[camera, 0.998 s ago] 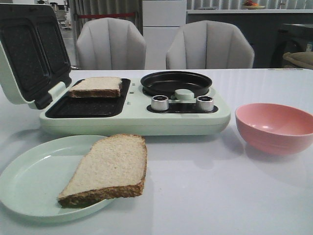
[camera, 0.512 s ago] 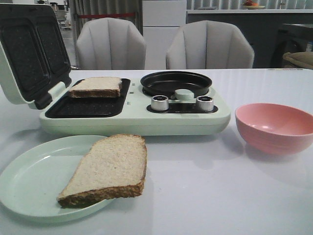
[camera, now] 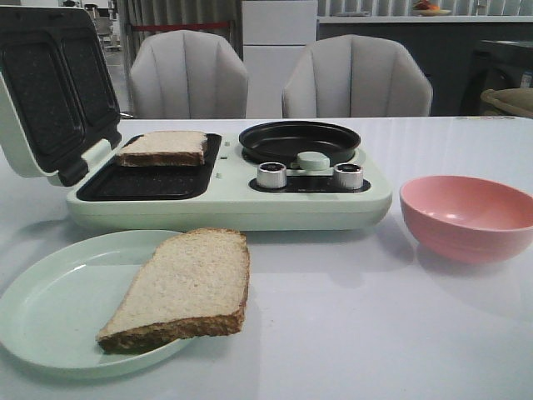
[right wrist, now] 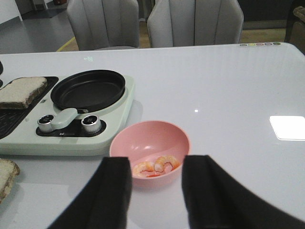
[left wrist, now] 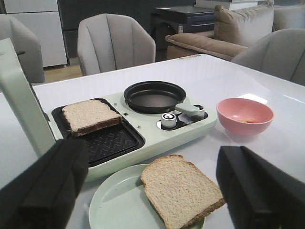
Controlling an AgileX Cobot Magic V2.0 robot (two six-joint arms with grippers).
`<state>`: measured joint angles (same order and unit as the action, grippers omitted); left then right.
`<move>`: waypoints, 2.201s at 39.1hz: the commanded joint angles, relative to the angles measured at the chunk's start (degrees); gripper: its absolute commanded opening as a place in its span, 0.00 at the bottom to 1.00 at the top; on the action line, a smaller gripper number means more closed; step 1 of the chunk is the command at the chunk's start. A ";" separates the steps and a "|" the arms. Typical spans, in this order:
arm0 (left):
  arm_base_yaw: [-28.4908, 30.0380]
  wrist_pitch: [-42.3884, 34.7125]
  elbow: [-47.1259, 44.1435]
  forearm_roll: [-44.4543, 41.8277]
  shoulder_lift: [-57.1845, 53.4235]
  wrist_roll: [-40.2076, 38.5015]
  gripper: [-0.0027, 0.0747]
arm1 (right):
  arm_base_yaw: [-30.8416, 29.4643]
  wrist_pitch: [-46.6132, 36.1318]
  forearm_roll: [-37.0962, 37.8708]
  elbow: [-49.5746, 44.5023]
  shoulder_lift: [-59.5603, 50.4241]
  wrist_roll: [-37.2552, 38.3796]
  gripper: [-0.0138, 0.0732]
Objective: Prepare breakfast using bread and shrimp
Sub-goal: 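Withdraw the left gripper upward away from the sandwich maker, then reach the right gripper to the plate and grasp the remaining bread slice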
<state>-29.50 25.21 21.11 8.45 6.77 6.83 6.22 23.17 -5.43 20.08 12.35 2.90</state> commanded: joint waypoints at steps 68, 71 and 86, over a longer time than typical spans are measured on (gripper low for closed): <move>-0.43 -4.96 1.50 0.77 0.62 -0.69 0.82 | 22.11 3.47 -84.57 36.41 92.54 -53.54 0.74; -0.43 -4.96 1.50 0.77 0.62 -0.69 0.82 | 22.11 3.71 -85.49 36.48 93.44 -54.60 0.67; -0.43 -4.96 1.50 0.77 0.62 -0.69 0.82 | 22.04 8.12 -86.36 40.70 96.27 -54.80 0.41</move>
<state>-29.50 25.11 21.11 8.45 6.77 6.83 28.43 29.31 -90.03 58.80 111.53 -50.98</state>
